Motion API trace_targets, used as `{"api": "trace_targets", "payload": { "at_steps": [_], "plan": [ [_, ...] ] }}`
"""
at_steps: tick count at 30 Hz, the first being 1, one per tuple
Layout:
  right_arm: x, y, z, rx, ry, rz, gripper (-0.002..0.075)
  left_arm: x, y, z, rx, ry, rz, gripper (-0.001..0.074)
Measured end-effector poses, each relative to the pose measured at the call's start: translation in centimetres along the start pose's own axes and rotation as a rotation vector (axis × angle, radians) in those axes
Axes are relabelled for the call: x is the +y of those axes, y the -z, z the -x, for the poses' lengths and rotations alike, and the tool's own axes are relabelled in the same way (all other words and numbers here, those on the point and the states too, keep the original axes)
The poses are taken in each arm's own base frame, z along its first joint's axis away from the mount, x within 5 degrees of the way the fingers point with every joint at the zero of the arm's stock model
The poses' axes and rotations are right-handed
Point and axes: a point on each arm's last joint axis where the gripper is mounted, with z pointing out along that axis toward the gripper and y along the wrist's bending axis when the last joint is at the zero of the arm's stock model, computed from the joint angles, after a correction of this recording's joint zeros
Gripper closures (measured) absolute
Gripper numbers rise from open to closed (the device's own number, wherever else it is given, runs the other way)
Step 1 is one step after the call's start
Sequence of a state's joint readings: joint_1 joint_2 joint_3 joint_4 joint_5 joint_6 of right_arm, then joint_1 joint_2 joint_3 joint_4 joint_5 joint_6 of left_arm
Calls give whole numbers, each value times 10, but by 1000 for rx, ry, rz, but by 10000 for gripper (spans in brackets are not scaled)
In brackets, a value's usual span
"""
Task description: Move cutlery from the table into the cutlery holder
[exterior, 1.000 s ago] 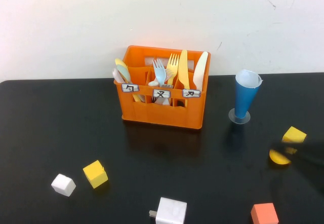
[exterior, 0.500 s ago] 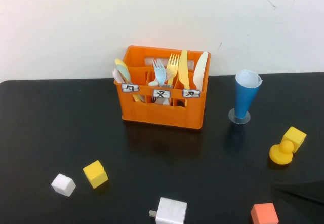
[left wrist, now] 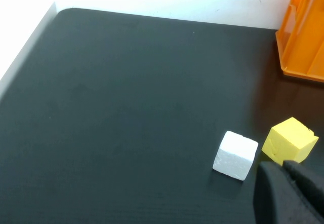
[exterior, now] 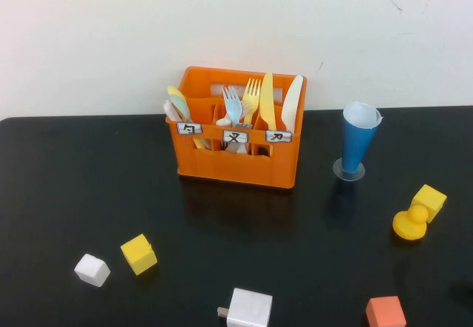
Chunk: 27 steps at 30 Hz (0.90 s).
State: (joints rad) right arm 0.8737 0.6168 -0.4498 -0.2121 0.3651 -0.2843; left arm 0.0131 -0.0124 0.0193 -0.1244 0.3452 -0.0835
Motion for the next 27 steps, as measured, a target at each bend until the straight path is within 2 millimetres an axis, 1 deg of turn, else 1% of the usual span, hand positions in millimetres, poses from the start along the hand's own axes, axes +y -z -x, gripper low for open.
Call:
{"api": "trace_targets", "payload": {
  "at_steps": [4, 7, 10, 14, 18, 21, 27],
  "plan": [
    [-15, 10, -27, 34, -74, -216, 727, 0, 0, 0, 0, 0, 0, 738],
    [-24, 24, -48, 91, -139, -408, 727, 0, 0, 0, 0, 0, 0, 738],
    [-26, 41, -66, 136, -241, -605, 727, 0, 0, 0, 0, 0, 0, 738],
    [-16, 59, -84, 145, -352, -836, 727, 0, 0, 0, 0, 0, 0, 738],
    [-3, 68, -98, 145, -418, -1015, 727, 0, 0, 0, 0, 0, 0, 738],
    [4, 68, -107, 158, -461, -1080, 727, 0, 0, 0, 0, 3, 0, 738],
    [12, 59, -124, 207, -575, -1062, 727, 0, 0, 0, 0, 3, 0, 738]
  ]
}}
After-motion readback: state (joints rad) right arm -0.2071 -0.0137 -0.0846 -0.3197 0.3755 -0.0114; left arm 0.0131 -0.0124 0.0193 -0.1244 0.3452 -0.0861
